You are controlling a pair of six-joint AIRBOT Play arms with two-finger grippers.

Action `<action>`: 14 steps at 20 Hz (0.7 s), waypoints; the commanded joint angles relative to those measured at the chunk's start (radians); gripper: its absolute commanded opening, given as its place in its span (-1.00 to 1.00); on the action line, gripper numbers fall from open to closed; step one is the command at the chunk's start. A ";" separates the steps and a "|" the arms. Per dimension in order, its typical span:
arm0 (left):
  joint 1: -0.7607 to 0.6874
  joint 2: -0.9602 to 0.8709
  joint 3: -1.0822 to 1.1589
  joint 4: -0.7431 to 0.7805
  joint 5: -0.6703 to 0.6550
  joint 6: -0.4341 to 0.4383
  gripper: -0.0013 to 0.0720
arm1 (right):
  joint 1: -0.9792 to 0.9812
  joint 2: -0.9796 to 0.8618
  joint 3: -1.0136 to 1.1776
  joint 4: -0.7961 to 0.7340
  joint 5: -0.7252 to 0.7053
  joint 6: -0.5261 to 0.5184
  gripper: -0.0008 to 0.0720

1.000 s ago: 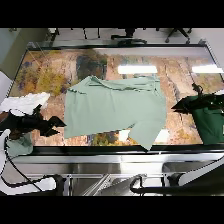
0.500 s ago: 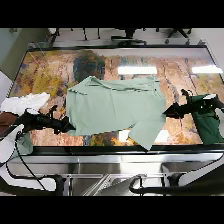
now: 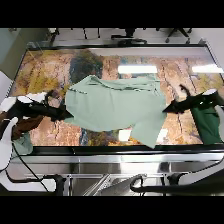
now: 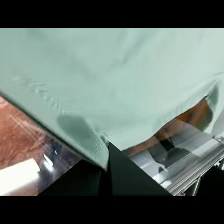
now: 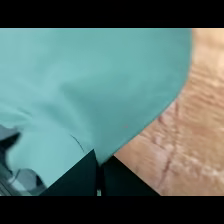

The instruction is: Fold the shirts.

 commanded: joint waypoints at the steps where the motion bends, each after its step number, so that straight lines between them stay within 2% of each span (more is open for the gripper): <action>1: -0.001 0.209 0.184 -0.117 -0.095 0.007 -0.93 | -0.036 0.220 0.126 0.283 0.017 -0.038 -0.93; 4: -0.001 0.418 0.379 -0.246 -0.053 0.006 -0.93 | -0.083 0.454 0.269 0.389 -0.104 -0.040 -0.93; 8: 0.009 0.661 0.589 -0.253 0.135 -0.012 -0.93 | -0.135 0.748 0.337 0.372 -0.355 -0.040 -0.93; 10: 0.076 0.738 0.669 -0.236 0.198 -0.050 -0.93 | -0.133 0.843 0.337 0.306 -0.448 -0.039 -0.93; 12: 0.186 0.778 0.735 -0.107 0.161 -0.105 -0.93 | -0.133 0.890 0.337 0.231 -0.482 -0.039 -0.93; 14: 0.307 0.780 0.742 -0.043 0.068 -0.117 -0.93 | -0.133 0.882 0.336 0.202 -0.460 -0.039 -0.93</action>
